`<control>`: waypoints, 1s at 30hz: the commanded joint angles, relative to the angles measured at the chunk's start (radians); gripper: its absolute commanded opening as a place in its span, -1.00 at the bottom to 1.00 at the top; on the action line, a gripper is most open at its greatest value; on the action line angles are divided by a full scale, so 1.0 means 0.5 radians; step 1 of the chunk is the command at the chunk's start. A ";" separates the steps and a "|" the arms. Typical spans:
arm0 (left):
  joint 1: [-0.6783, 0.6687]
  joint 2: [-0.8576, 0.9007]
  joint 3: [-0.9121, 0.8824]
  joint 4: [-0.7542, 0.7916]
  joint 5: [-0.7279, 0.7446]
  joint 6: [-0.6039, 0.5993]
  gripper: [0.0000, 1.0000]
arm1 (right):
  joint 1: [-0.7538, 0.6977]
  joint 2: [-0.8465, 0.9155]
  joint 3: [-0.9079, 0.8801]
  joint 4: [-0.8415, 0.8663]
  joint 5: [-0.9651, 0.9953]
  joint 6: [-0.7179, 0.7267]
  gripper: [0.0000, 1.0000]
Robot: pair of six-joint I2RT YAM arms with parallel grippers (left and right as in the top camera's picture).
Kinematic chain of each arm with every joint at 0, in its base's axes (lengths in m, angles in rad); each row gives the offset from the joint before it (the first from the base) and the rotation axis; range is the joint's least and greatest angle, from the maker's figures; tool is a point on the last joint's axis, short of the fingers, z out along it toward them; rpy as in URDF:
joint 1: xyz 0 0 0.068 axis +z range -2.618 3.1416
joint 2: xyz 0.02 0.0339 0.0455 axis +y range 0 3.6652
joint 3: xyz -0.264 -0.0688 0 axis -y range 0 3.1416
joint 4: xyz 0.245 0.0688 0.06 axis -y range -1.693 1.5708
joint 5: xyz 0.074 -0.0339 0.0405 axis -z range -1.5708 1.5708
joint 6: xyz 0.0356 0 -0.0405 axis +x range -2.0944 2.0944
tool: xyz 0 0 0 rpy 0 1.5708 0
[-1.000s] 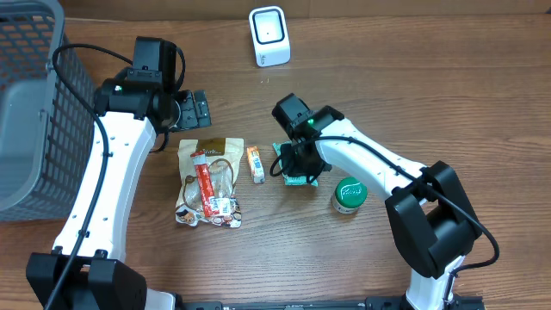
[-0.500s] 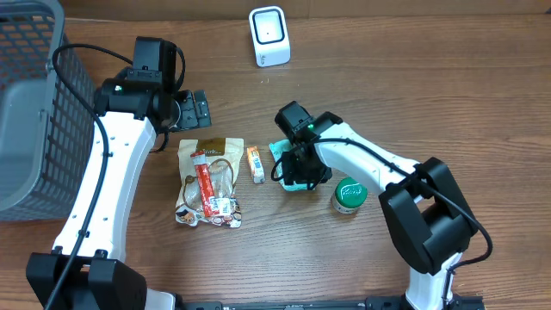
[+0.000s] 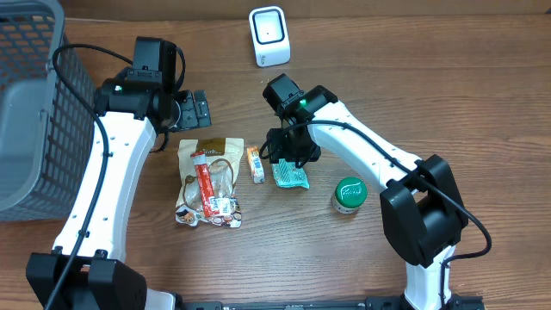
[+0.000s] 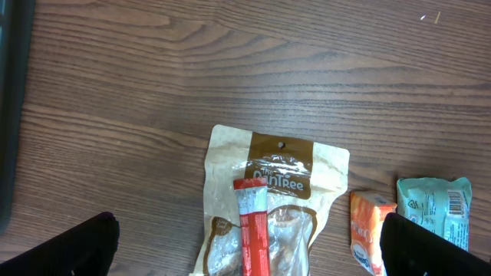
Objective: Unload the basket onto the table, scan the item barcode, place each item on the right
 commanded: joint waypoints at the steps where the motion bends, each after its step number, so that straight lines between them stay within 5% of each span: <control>1: -0.014 0.011 0.037 0.002 0.010 -0.027 1.00 | 0.012 0.008 0.022 0.019 0.070 -0.005 0.11; 16: -0.014 0.011 0.037 0.002 0.010 -0.027 1.00 | 0.036 0.108 -0.200 0.244 0.195 -0.004 -0.08; 25: -0.014 0.011 0.037 0.002 0.010 -0.027 1.00 | 0.036 0.088 -0.179 0.301 0.139 -0.005 0.49; 30: -0.014 0.011 0.037 0.002 0.010 -0.027 1.00 | 0.002 -0.040 0.056 0.094 0.157 -0.003 0.58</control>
